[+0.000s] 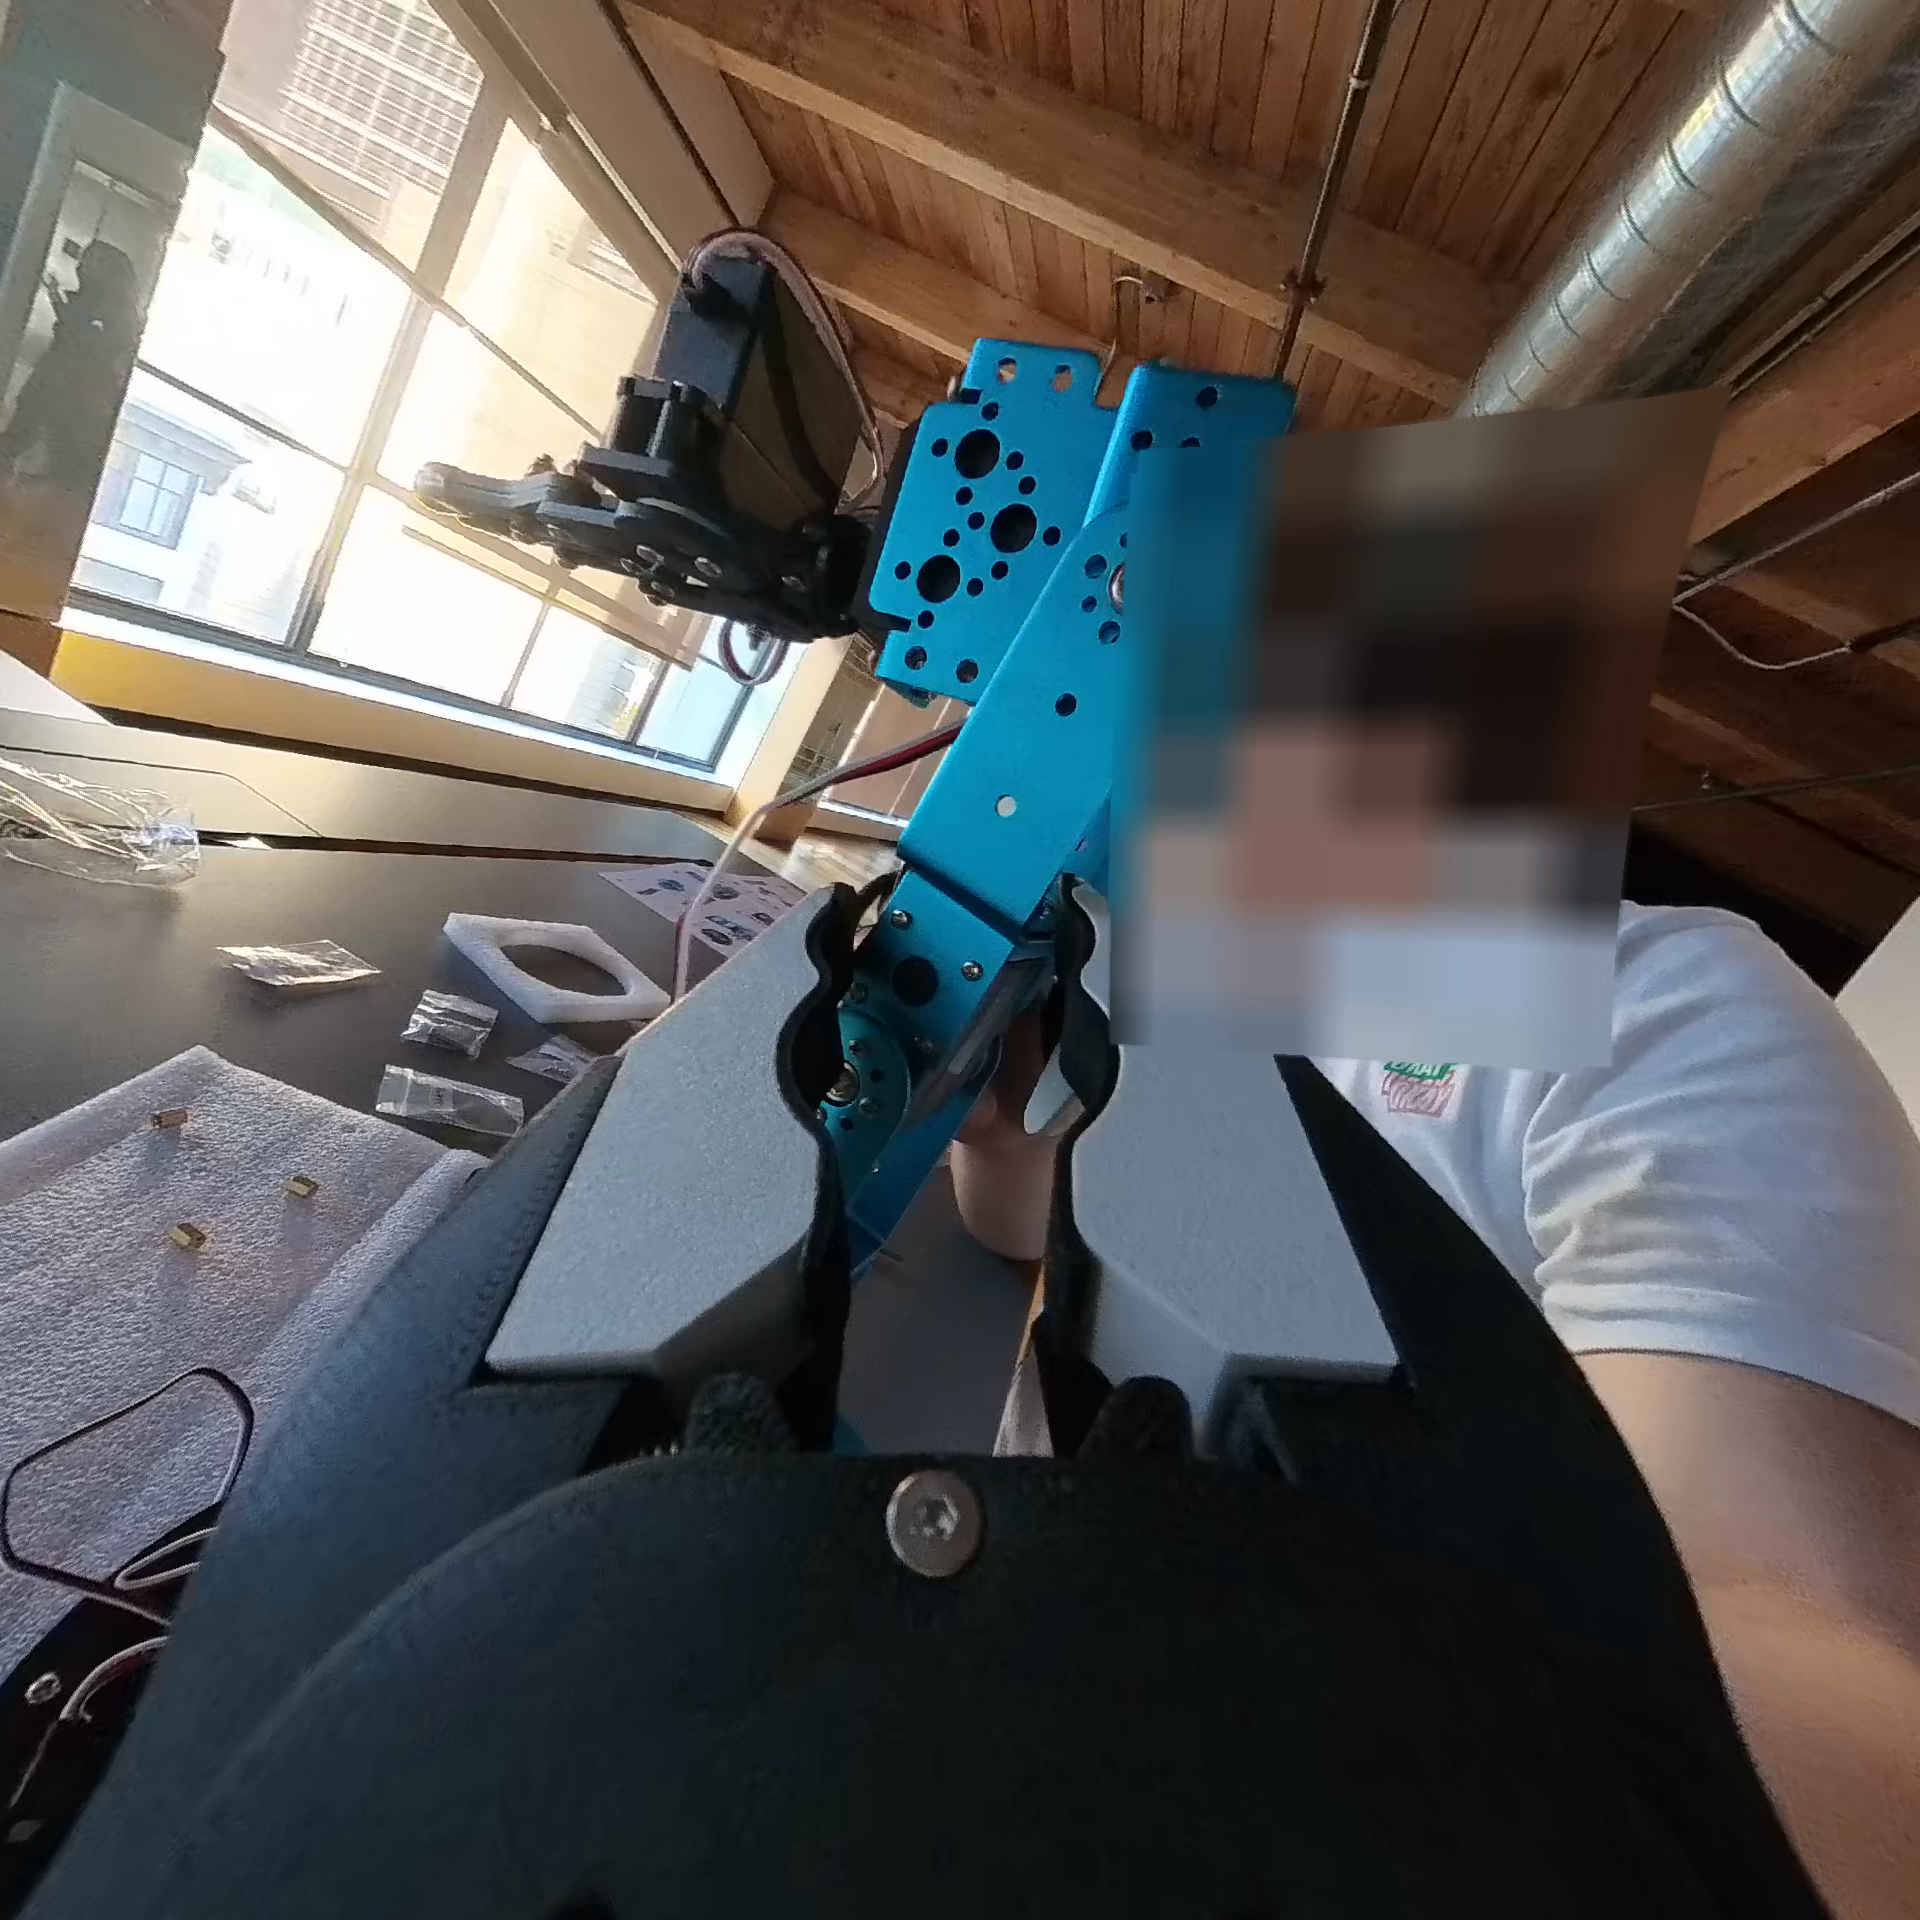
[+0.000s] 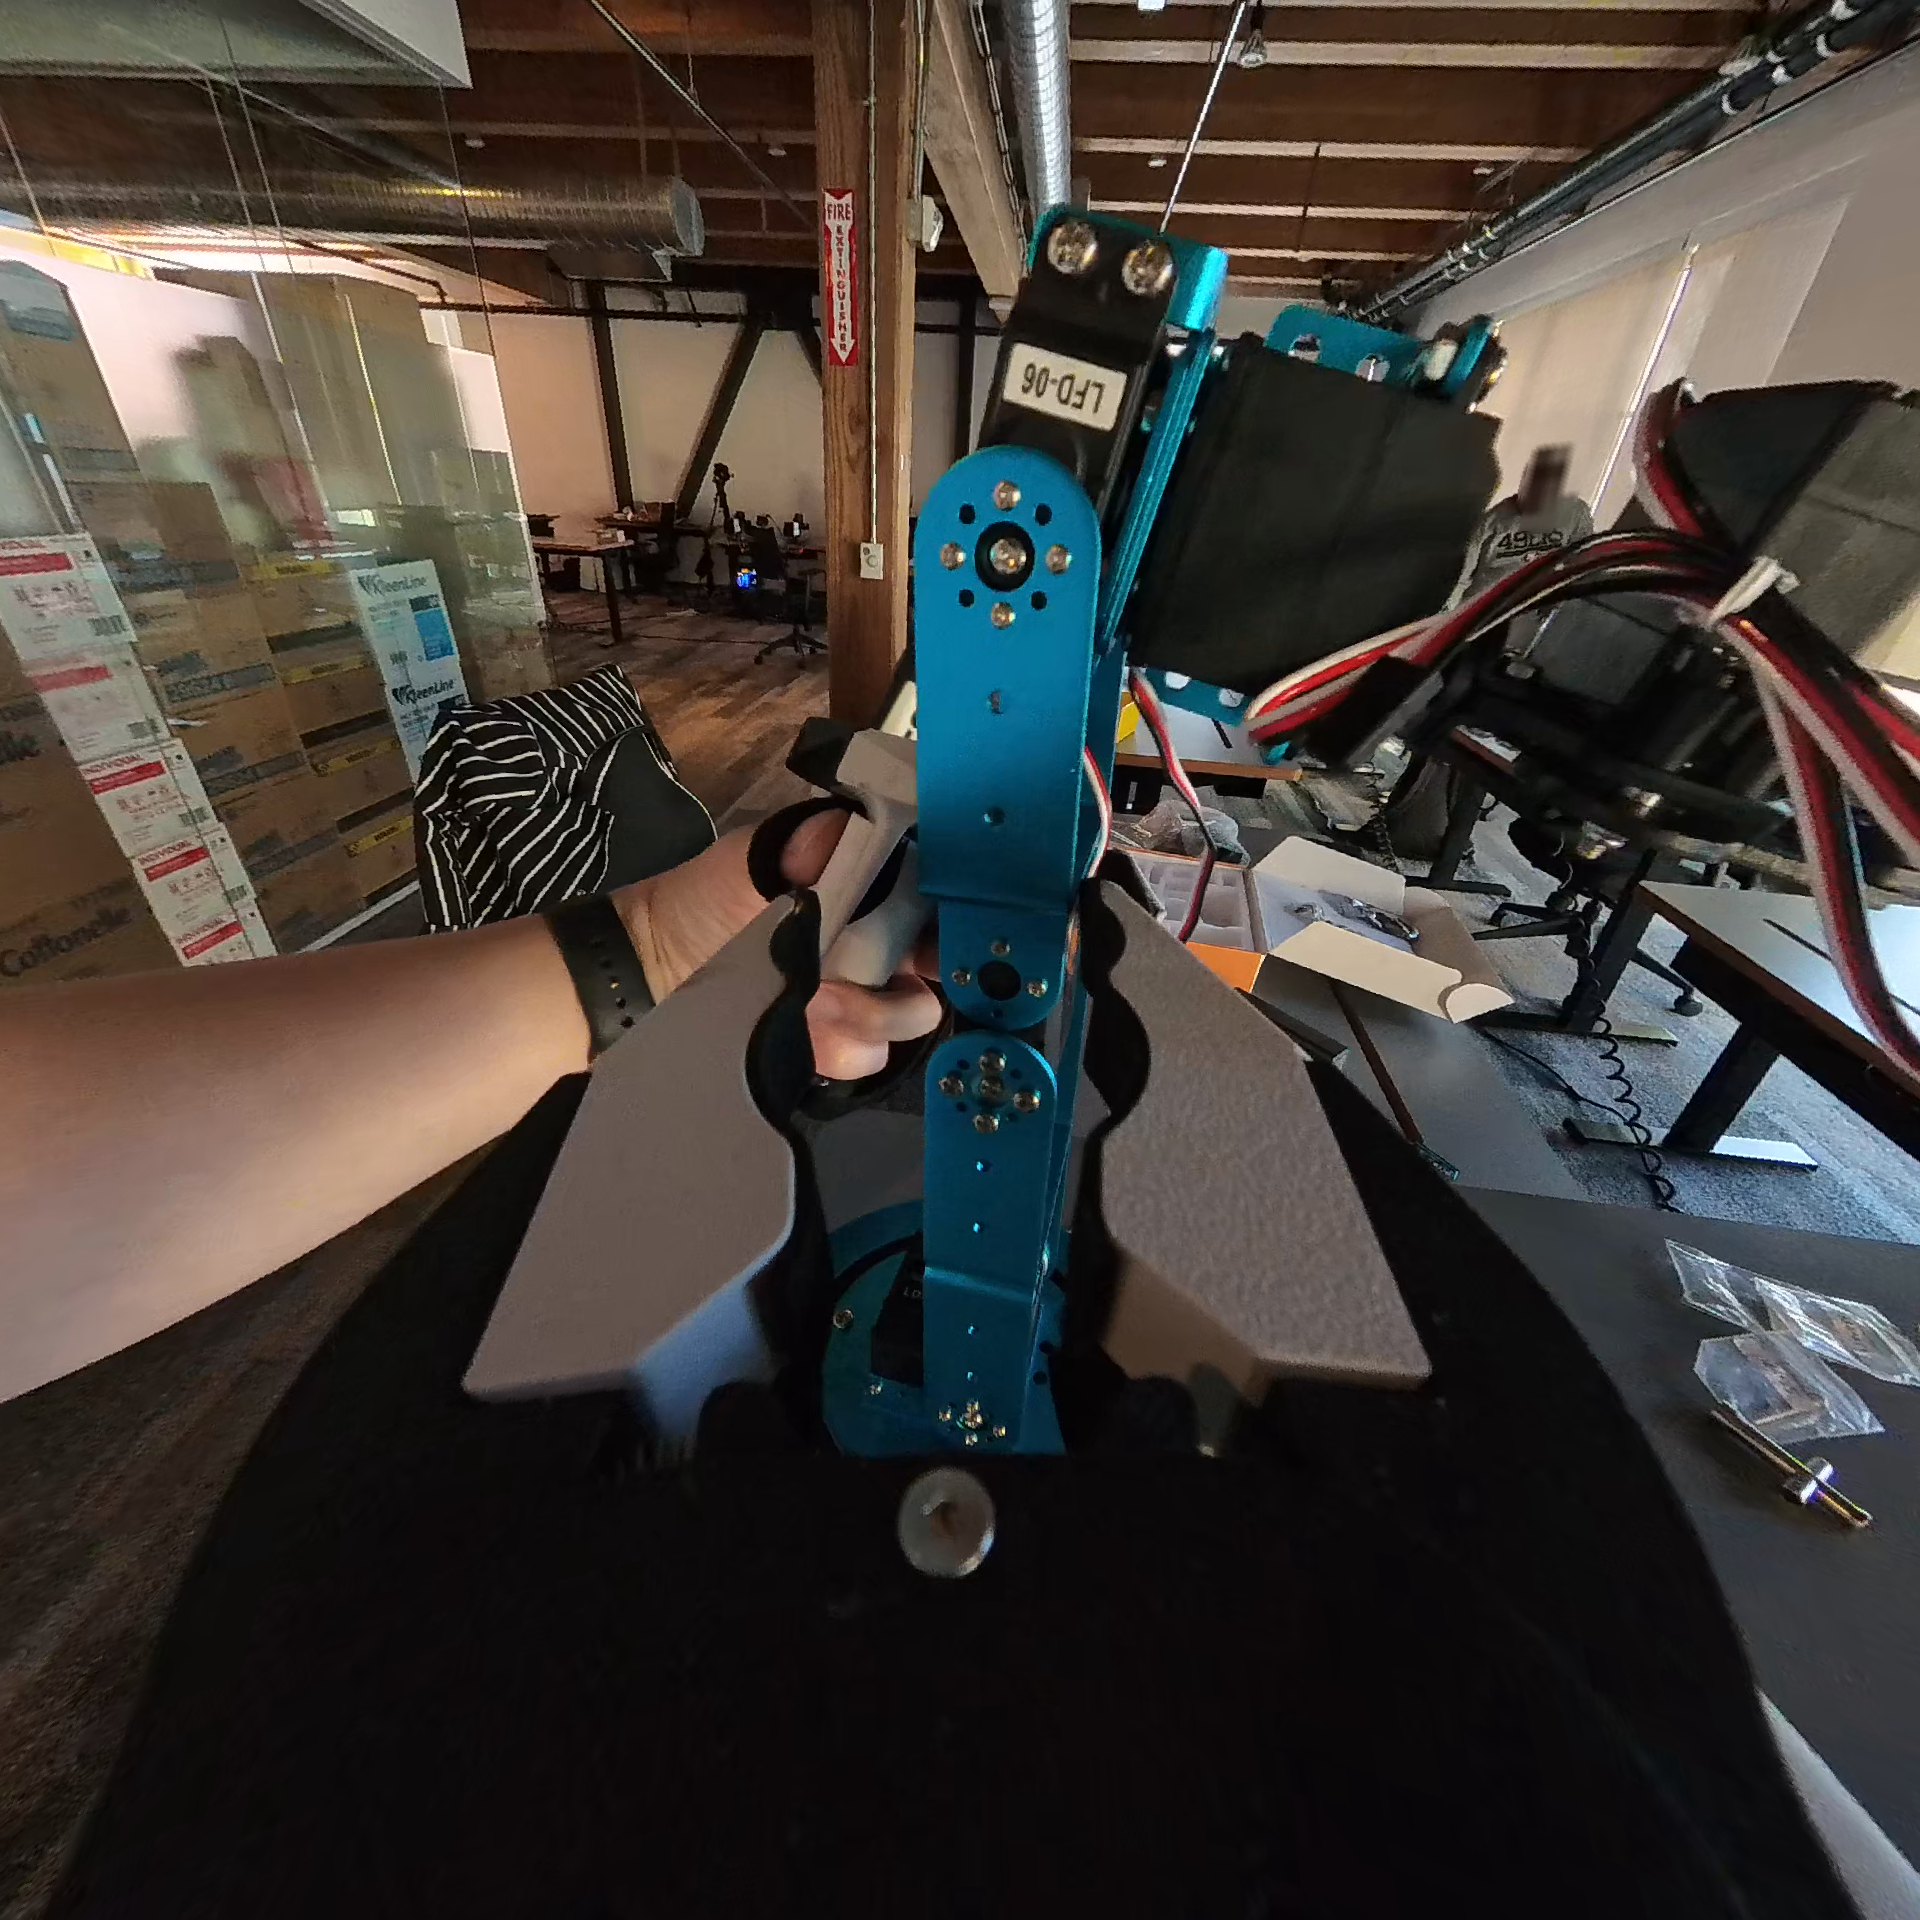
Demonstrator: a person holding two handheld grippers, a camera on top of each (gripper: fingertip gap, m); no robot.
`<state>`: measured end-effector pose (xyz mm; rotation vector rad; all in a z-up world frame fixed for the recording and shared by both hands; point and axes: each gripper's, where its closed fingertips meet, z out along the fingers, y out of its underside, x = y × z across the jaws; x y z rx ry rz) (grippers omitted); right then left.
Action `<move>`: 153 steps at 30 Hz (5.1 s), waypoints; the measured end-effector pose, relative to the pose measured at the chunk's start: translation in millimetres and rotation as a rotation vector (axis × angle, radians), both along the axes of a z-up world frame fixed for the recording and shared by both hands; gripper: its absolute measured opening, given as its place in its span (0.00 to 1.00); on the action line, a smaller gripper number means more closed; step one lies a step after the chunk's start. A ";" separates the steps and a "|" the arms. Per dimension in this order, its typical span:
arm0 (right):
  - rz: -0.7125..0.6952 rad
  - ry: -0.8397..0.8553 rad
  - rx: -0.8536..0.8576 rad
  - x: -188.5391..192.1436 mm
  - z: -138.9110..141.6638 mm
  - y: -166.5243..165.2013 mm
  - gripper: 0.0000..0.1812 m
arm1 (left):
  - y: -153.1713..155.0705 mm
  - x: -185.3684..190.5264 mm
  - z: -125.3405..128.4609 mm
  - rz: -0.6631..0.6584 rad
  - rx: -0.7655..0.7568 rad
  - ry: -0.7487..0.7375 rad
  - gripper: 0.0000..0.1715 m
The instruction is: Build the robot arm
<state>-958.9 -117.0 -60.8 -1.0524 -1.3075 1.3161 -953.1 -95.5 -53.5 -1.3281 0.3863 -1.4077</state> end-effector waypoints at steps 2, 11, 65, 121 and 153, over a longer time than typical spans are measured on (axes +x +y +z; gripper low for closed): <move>0.002 0.002 -0.003 0.4 0.8 -0.3 0.27 | 0.1 -0.1 0.1 0.010 -0.001 0.004 0.21; -0.003 0.013 -0.013 1.8 3.3 5.5 0.27 | 1.5 -2.0 1.9 0.044 0.001 0.015 0.20; -0.270 -0.206 -0.320 -24.6 -8.1 14.3 0.16 | -12.7 35.4 -100.1 -0.357 0.346 0.479 0.20; -0.030 -0.210 -0.171 -12.2 -28.2 57.7 0.20 | 38.3 20.0 -20.5 -0.143 0.275 0.352 0.11; -0.025 -0.385 0.003 -37.9 62.2 126.4 0.19 | 109.5 -9.6 71.3 -0.069 0.354 0.450 0.11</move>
